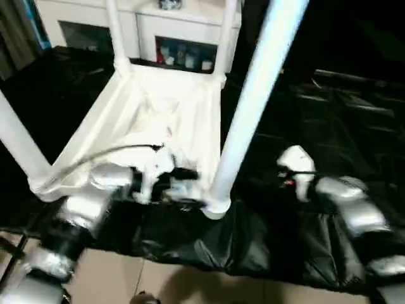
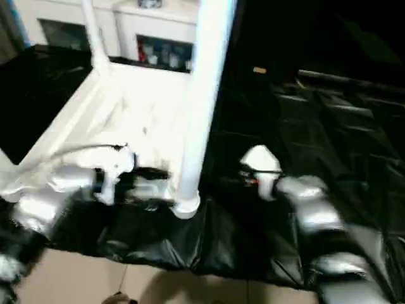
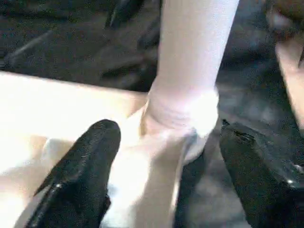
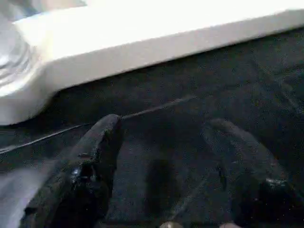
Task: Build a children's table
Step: Rotate table base
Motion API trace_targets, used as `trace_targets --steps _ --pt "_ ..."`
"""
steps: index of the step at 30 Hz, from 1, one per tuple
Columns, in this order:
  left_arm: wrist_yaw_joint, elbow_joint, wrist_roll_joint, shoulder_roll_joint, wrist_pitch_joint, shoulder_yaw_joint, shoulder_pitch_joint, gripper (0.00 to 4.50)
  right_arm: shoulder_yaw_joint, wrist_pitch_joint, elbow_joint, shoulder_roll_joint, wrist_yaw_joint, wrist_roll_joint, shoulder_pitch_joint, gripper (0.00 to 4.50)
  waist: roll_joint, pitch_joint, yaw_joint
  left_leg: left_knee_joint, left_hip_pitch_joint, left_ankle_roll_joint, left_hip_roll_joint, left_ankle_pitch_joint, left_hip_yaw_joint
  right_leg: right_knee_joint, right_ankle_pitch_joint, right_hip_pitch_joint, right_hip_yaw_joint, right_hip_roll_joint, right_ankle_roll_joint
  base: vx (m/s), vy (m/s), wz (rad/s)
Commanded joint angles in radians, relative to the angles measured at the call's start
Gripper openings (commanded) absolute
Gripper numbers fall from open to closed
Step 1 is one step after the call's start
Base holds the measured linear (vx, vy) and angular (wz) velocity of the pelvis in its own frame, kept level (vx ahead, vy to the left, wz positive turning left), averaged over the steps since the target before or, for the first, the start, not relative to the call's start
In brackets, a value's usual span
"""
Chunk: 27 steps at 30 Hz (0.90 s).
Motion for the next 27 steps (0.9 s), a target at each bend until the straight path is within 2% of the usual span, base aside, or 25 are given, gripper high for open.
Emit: trace_targets --steps 1,2,3,4,6,10,12,14,16,21,27 --pt "-0.057 0.050 0.041 0.006 -0.033 -0.038 -0.043 3.44 0.014 0.050 -0.095 -0.036 0.068 0.030 0.037 3.47 0.021 -0.068 0.010 -0.064 0.010 0.029 0.029 -0.185 -0.005 -0.078 -0.131 0.055 0.055 -0.078 -0.180 0.000 0.000 0.00" --pt "-0.085 0.076 0.050 0.012 -0.038 -0.045 -0.061 3.44 0.019 0.069 -0.135 -0.054 0.090 0.036 0.056 3.47 0.028 -0.069 0.012 -0.064 0.009 0.027 0.030 -0.185 -0.008 -0.074 -0.123 0.056 0.054 -0.079 -0.184 0.000 0.000 0.00" --pt "-0.085 0.076 0.050 0.012 -0.038 -0.045 -0.061 3.30 0.019 0.069 -0.135 -0.054 0.090 0.036 0.056 3.64 0.023 -0.070 0.015 -0.063 0.010 0.027 0.032 -0.189 -0.007 -0.073 -0.118 0.056 0.054 -0.081 -0.188 0.000 0.000 0.00" --pt "-0.111 0.116 0.070 0.017 -0.060 -0.056 -0.084 3.19 0.025 0.092 -0.181 -0.075 0.115 0.043 0.081 3.76 0.031 -0.068 0.018 -0.064 0.009 0.026 0.029 -0.195 -0.007 -0.077 -0.132 0.055 0.053 -0.081 -0.193 0.000 0.000 0.00" --pt "-0.125 0.147 0.083 0.018 -0.075 -0.063 -0.100 3.07 0.026 0.114 -0.216 -0.087 0.129 0.049 0.100 3.86 0.026 -0.069 0.023 -0.063 0.008 0.023 0.030 -0.202 -0.008 -0.077 -0.146 0.058 0.054 -0.083 -0.188 0.000 0.000 0.00" --pt "-0.141 0.268 0.123 0.007 -0.123 -0.080 -0.155 2.73 0.031 0.165 -0.311 -0.112 0.148 0.068 0.146 4.16 0.035 -0.070 0.030 -0.062 0.008 0.023 0.029 -0.194 -0.009 -0.079 -0.151 0.057 0.054 -0.084 -0.182 0.000 0.000 0.00" --pt "-0.144 0.283 0.126 0.004 -0.125 -0.082 -0.161 2.67 0.031 0.172 -0.324 -0.115 0.147 0.072 0.152 4.24 0.032 -0.071 0.031 -0.062 0.007 0.023 0.029 -0.192 -0.010 -0.080 -0.156 0.058 0.053 -0.086 -0.180 0.000 0.000 0.00" --pt "-0.149 0.302 0.129 0.000 -0.133 -0.081 -0.168 2.51 0.030 0.184 -0.342 -0.118 0.148 0.075 0.160 4.42 0.036 -0.071 0.031 -0.062 0.006 0.020 0.030 -0.193 -0.010 -0.079 -0.162 0.056 0.053 -0.088 -0.185 0.000 0.000 0.00" --pt "-0.167 0.353 0.133 -0.013 -0.153 -0.073 -0.190 2.35 0.028 0.224 -0.400 -0.130 0.152 0.082 0.186 4.48 0.038 -0.070 0.036 -0.061 0.006 0.023 0.028 -0.191 -0.009 -0.083 -0.165 0.057 0.053 -0.085 -0.177 0.000 0.000 0.00" --pt "-0.184 0.402 0.141 -0.027 -0.176 -0.066 -0.214 2.05 0.028 0.251 -0.429 -0.133 0.152 0.084 0.195 4.50 0.038 -0.070 0.036 -0.063 0.006 0.019 0.029 -0.201 -0.011 -0.085 -0.177 0.057 0.051 -0.087 -0.180 0.000 0.000 0.00" --pt "-0.206 0.454 0.156 -0.036 -0.179 -0.067 -0.236 1.59 0.030 0.283 -0.466 -0.133 0.142 0.099 0.205 4.50 0.039 -0.072 0.039 -0.062 0.005 0.018 0.030 -0.192 -0.012 -0.080 -0.145 0.059 0.052 -0.089 -0.186 0.000 0.000 0.00"
